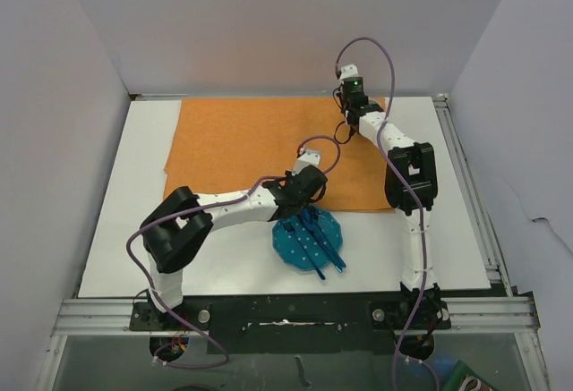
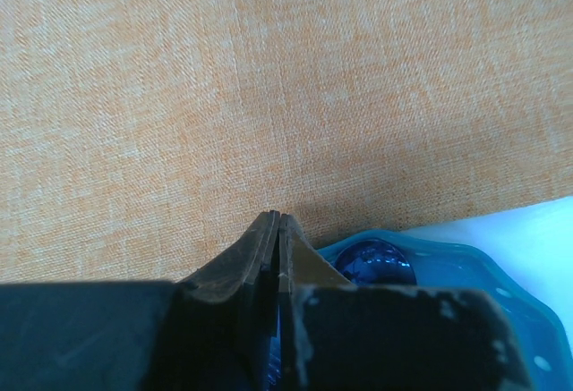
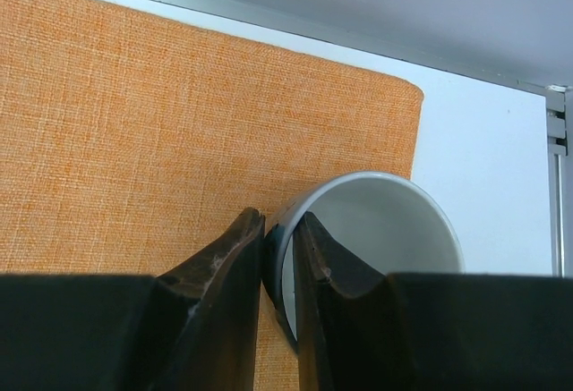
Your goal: Set the dinner table for one person
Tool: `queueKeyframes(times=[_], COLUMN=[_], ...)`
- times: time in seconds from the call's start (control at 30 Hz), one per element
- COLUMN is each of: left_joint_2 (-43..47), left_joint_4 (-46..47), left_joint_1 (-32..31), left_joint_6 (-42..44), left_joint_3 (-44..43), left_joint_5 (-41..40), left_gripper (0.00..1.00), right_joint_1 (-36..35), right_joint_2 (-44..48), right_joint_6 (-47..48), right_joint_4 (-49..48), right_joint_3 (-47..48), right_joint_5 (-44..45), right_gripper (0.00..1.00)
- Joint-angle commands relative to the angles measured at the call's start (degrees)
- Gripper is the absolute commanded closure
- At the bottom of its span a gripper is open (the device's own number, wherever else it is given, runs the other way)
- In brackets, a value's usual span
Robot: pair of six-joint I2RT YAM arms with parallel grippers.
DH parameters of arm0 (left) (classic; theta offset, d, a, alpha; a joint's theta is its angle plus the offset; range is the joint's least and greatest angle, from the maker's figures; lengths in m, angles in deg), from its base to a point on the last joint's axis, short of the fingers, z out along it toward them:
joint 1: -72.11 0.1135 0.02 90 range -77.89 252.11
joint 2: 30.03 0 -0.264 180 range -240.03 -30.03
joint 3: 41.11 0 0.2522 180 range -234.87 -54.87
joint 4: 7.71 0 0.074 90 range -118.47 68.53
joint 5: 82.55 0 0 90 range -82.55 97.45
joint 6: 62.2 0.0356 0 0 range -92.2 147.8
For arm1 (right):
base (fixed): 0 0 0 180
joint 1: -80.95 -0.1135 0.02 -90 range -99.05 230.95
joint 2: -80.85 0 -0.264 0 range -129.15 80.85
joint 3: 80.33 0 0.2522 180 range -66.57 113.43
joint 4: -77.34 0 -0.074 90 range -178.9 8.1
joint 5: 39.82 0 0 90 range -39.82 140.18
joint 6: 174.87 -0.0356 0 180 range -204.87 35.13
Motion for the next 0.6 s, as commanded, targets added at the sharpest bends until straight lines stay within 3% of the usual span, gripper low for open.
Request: queueKeyframes(times=[0.0, 0.03, 0.07, 0.17, 0.43, 0.57], left_joint_2=[4.4, 4.8, 5.1, 5.8, 5.9, 5.5], left_joint_4=[-0.5, -0.5, -0.4, -0.2, 0.4, 0.7], left_joint_1=[-0.2, -0.2, -0.2, -0.2, -0.2, -0.2], left_joint_6=[-0.2, -0.5, -0.5, -0.7, -1.2, -1.4], left_joint_3=[-3.0, -2.8, -2.5, -2.0, -1.2, -1.3], left_joint_5=[-2.4, -2.4, -2.3, -2.4, -1.6, -1.0], left_gripper=[0.97, 0.96, 0.95, 0.94, 0.94, 0.94], right_joint_1=[0.5, 0.5, 0.6, 0.6, 0.5, 0.5], right_joint_2=[4.2, 4.6, 4.9, 5.8, 7.3, 8.6], right_joint_6=[-1.4, -1.4, -1.4, -1.5, -1.7, -2.2], right_joint_4=[-2.3, -2.3, -2.3, -2.3, -1.2, -1.6], right_joint_3=[-1.3, -1.7, -2.2, -2.9, -2.9, -4.4], right_joint_5=[-1.9, -2.2, -2.3, -2.2, -2.1, -2.1], right_gripper=[0.70, 0.55, 0.48, 0.37, 0.19, 0.17])
